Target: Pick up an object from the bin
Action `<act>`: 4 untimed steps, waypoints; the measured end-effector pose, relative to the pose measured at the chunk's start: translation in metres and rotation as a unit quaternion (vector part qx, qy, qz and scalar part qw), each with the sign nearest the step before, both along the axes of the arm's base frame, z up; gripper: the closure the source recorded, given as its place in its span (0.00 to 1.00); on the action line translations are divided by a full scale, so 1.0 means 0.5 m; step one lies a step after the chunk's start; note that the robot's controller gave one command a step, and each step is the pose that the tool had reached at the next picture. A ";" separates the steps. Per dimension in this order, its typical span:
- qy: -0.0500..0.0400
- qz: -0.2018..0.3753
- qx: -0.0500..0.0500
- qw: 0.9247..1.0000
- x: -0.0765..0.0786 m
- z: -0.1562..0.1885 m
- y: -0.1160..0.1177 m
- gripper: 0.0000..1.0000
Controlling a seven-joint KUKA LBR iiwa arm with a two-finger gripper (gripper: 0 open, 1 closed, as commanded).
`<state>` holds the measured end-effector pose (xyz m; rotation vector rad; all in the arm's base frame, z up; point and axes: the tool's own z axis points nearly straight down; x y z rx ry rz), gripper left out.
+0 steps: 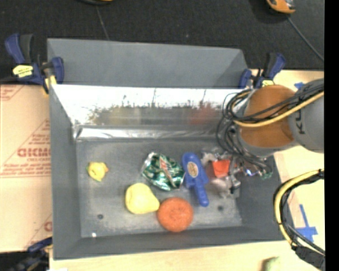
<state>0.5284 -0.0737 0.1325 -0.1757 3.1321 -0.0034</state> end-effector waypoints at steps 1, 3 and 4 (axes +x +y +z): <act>0.000 0.000 0.000 1.000 0.000 0.000 0.000 0.00; -0.003 0.205 -0.002 0.979 0.039 -0.120 0.085 1.00; -0.002 0.205 -0.002 0.979 0.037 -0.054 0.085 1.00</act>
Offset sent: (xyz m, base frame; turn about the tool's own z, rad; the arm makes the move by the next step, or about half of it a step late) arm 0.0175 0.0439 -0.0625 -0.4092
